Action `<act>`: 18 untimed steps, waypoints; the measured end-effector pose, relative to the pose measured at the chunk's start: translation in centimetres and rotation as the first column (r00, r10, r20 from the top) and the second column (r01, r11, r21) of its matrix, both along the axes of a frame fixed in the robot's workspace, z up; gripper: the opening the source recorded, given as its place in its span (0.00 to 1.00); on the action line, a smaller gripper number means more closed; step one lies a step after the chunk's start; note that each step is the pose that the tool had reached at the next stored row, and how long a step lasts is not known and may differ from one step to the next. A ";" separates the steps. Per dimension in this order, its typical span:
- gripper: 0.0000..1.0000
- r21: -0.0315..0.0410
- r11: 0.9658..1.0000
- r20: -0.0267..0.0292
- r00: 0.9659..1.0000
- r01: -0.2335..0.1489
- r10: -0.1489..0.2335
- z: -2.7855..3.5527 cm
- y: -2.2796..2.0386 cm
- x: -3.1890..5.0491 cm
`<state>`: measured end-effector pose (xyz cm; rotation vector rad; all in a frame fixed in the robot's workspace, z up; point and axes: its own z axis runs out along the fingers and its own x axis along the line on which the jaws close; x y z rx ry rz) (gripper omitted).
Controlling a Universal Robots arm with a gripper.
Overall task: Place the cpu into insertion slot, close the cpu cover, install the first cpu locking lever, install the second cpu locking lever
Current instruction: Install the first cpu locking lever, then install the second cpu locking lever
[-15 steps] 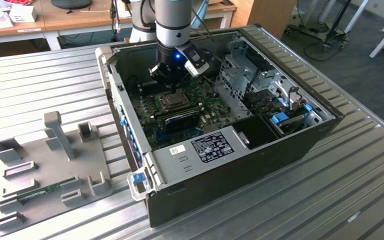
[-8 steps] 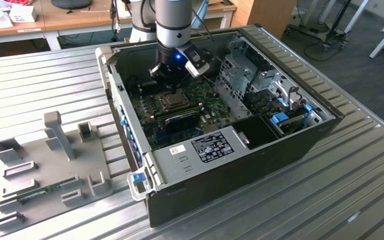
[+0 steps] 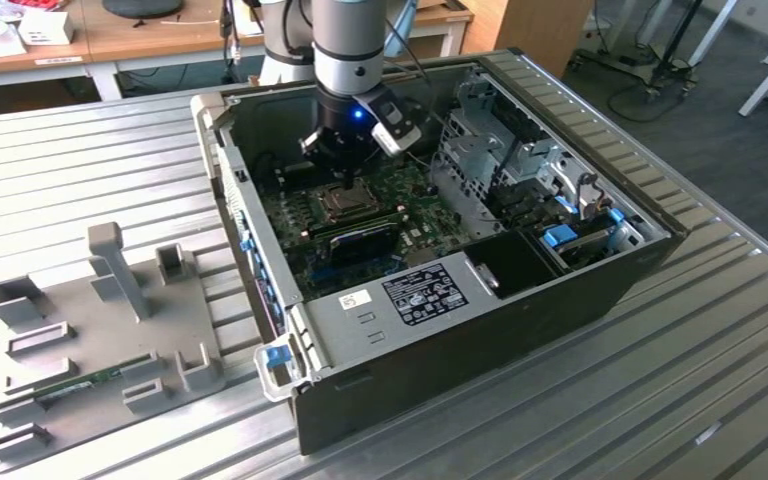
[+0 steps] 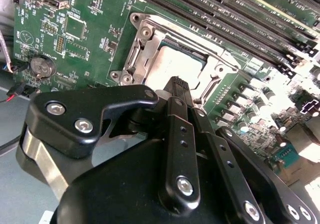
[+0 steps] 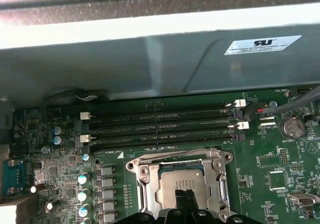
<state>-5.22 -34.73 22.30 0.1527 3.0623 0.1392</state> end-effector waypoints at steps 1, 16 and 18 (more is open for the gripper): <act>0.10 0.000 1.000 0.000 1.000 0.000 0.000 0.08 0.00 0.00; 0.10 0.000 1.000 0.000 1.000 0.000 0.000 0.27 0.00 0.17; 0.10 0.000 1.000 0.000 1.000 0.000 0.000 0.30 0.00 0.17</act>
